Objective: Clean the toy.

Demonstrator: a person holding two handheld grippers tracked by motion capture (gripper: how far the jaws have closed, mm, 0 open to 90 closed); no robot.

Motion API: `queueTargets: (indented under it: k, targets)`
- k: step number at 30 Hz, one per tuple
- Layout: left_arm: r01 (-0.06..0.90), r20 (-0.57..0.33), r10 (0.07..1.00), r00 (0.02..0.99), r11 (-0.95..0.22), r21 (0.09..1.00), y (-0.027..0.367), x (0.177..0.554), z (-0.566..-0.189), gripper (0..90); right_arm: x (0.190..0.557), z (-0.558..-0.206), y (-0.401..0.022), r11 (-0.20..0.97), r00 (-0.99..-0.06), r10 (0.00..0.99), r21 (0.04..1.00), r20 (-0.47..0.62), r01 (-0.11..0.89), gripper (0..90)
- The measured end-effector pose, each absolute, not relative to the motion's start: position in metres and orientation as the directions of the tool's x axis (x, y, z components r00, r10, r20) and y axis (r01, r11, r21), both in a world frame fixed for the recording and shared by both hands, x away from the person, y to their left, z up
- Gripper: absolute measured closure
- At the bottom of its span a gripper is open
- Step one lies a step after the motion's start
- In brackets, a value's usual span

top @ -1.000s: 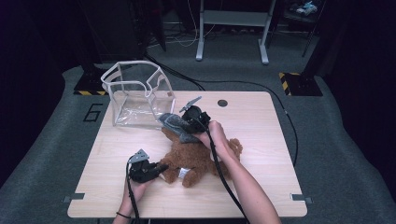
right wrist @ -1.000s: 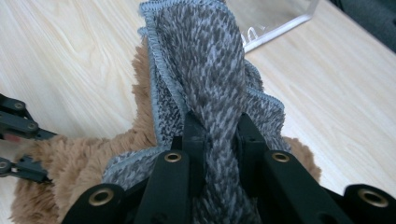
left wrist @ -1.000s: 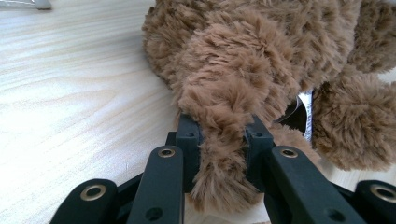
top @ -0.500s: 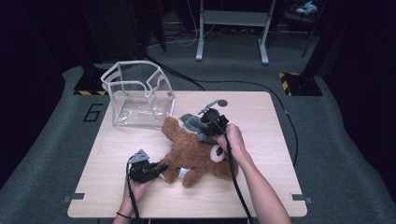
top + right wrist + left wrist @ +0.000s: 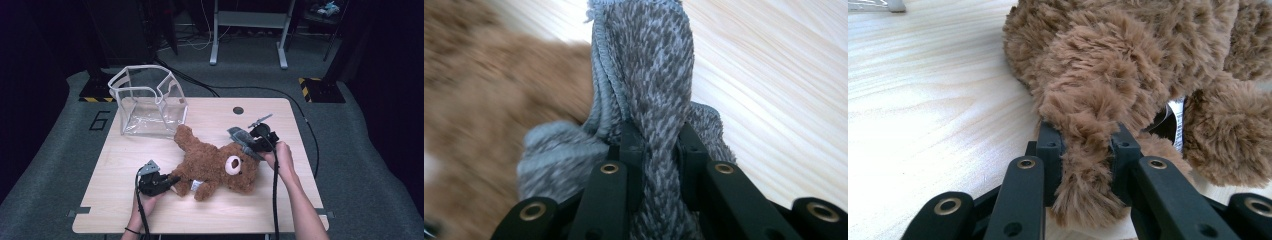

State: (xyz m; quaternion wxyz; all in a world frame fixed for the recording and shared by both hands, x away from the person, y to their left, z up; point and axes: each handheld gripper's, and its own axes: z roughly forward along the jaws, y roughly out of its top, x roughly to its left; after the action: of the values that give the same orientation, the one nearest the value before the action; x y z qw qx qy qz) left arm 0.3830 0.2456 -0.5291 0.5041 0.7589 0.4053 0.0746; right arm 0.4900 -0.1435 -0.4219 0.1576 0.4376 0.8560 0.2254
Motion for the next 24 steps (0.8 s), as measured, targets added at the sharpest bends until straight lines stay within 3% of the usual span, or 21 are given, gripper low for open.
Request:
queueTargets:
  k: [7,11,15,24]
  targets:
    - [0.539,-0.291,0.692,0.661,-0.167,0.826,0.246,0.383,-0.529,74.0,0.477,-0.404,-0.158,0.462,-0.532,0.843,0.606,-0.075,0.647,78.2]
    - [0.54,-0.291,0.689,0.663,-0.172,0.824,0.246,0.383,-0.529,74.0,0.464,-0.39,-0.136,0.481,-0.591,0.804,0.657,-0.067,0.58,78.0]
    - [0.539,-0.29,0.692,0.661,-0.168,0.825,0.246,0.383,-0.529,74.0,0.457,-0.394,-0.119,0.524,-0.628,0.772,0.65,-0.092,0.549,78.0]
    - [0.542,-0.295,0.693,0.658,-0.164,0.824,0.245,0.383,-0.529,74.0,0.458,-0.424,-0.158,0.47,-0.55,0.833,0.604,-0.061,0.644,78.1]
